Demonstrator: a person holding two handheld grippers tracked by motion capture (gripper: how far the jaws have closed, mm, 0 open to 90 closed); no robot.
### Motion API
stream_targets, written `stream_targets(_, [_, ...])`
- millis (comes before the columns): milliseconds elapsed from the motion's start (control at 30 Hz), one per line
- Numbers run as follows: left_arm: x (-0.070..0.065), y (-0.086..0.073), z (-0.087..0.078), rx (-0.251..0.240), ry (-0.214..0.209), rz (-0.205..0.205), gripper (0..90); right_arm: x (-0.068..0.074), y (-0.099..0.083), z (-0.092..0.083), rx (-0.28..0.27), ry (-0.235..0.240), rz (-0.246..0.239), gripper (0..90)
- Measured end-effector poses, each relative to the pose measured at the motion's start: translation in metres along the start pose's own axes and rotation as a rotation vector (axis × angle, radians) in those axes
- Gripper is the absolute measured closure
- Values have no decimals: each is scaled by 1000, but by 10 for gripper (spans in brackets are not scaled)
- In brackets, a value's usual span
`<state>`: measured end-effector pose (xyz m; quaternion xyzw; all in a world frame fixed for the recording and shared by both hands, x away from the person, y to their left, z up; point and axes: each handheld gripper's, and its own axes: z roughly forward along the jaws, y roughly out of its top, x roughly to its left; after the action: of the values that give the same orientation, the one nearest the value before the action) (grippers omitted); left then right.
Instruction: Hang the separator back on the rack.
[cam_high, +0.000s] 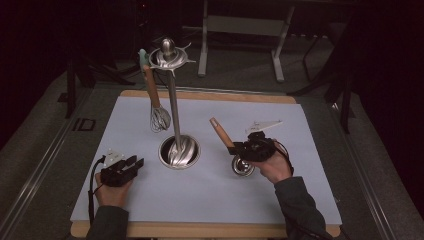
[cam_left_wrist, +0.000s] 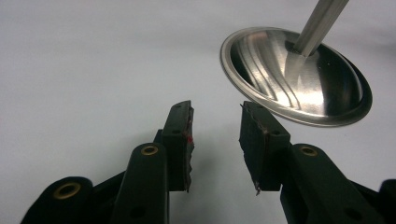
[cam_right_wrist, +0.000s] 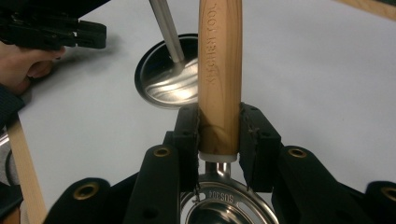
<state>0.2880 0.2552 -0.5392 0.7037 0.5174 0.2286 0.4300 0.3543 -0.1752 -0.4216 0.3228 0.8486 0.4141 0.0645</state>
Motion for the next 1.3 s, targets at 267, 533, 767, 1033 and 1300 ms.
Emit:
stream_targets(267, [0, 0, 0, 4, 1, 1, 641, 6, 13, -6, -53, 14, -28, 702])
stream_targets(533, [0, 0, 0, 2, 1, 3, 641, 17, 28, -13, -102, 29, -63, 702])
stream_targets(767, [-1, 0, 0, 1, 0, 3, 641, 25, 39, -17, -135, 38, -86, 702])
stream_targets(1033, [-1, 0, 0, 2, 0, 5, 641, 32, 51, -21, -164, 42, -112, 703])
stream_targets(1300, [-1, 0, 0, 2, 0, 7, 641, 42, 64, -22, -189, 52, -151, 702])
